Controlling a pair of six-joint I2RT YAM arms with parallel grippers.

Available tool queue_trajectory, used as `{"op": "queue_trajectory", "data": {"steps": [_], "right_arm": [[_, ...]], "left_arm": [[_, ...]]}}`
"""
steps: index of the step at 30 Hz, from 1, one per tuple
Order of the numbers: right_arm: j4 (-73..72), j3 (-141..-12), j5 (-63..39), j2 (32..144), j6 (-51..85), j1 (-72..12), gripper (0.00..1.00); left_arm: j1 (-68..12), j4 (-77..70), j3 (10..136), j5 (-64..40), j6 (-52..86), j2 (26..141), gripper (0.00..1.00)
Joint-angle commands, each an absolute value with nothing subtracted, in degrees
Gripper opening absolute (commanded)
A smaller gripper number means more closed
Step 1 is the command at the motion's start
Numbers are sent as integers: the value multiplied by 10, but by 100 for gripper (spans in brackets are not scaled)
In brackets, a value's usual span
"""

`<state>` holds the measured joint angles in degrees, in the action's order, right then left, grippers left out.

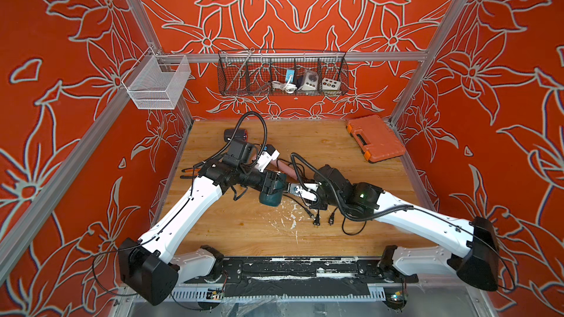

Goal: Wrap the cord around the hair dryer
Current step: Pick up the hair dryer from the center of the board.

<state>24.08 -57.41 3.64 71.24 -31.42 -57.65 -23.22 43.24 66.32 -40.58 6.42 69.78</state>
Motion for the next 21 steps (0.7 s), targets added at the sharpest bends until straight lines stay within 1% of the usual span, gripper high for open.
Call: {"op": "queue_trajectory", "data": {"steps": [1,3,4,6,10,11,12,14,18,21], "right_arm": [[148,-601,46,711,-311,-583,0],[137,-602,72,712,-299,-583,0],[136,-605,87,712,-294,-582,2],[150,-619,108,712,-288,-579,16],[183,-641,114,696,-276,-557,53],[190,-640,114,687,-269,-546,60],[195,-640,114,677,-258,-533,65],[208,-636,106,656,-230,-504,71],[221,-606,68,608,-147,-436,81],[237,-582,47,602,-90,-395,85]], "left_arm": [[-244,452,678,-394,58,711,0],[-244,453,685,-368,53,705,0],[-244,451,690,-345,52,698,0],[-243,455,705,-306,48,686,0],[-236,464,745,-242,58,676,0],[-233,463,754,-229,62,672,0],[-232,462,762,-215,66,667,0],[-229,458,774,-194,73,654,0],[-224,454,798,-187,79,634,0],[-224,445,809,-174,88,623,0]]}}
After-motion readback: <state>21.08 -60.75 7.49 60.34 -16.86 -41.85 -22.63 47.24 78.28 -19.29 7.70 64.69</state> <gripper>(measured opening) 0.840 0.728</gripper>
